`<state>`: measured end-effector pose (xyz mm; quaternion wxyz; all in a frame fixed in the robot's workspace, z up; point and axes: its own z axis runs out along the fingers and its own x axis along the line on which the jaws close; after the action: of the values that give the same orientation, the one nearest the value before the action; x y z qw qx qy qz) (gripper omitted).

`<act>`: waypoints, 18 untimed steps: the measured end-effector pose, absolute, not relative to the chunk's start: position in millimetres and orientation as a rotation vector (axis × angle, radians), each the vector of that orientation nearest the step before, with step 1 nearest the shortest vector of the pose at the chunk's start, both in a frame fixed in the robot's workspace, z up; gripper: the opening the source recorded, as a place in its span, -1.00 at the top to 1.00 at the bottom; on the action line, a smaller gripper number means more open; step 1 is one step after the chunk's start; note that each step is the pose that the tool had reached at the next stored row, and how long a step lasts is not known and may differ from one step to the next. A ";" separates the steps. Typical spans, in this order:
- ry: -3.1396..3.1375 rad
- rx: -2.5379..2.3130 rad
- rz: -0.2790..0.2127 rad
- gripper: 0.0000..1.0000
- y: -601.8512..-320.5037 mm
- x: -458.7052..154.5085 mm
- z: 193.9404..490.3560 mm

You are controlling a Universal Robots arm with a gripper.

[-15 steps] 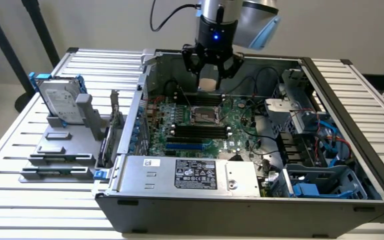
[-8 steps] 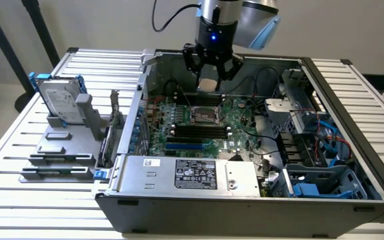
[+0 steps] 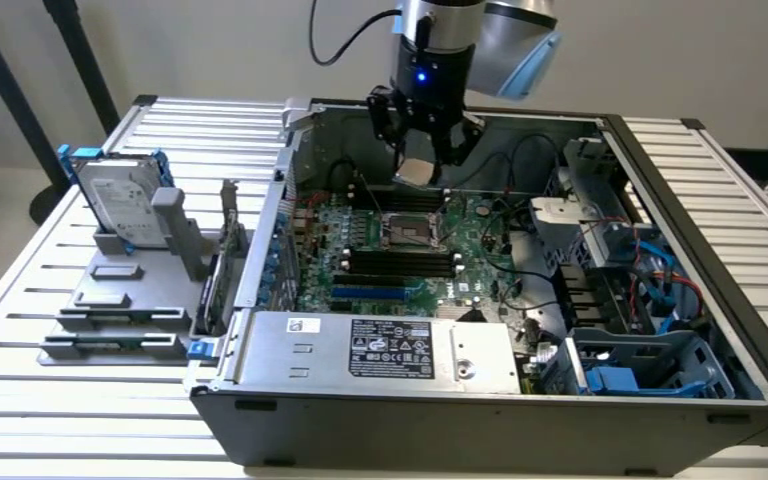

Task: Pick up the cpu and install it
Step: 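Place the cpu into insertion slot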

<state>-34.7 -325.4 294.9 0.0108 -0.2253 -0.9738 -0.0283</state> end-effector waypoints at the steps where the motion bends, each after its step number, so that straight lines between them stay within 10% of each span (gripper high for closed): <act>1: -3.033 -0.730 -0.088 -0.10 -325.4 -34.7 294.5; 18: -2.892 -1.191 -0.093 -0.10 -325.4 -34.7 286.5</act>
<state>-34.7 -325.4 286.5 0.0060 -0.3806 -0.9242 -0.0296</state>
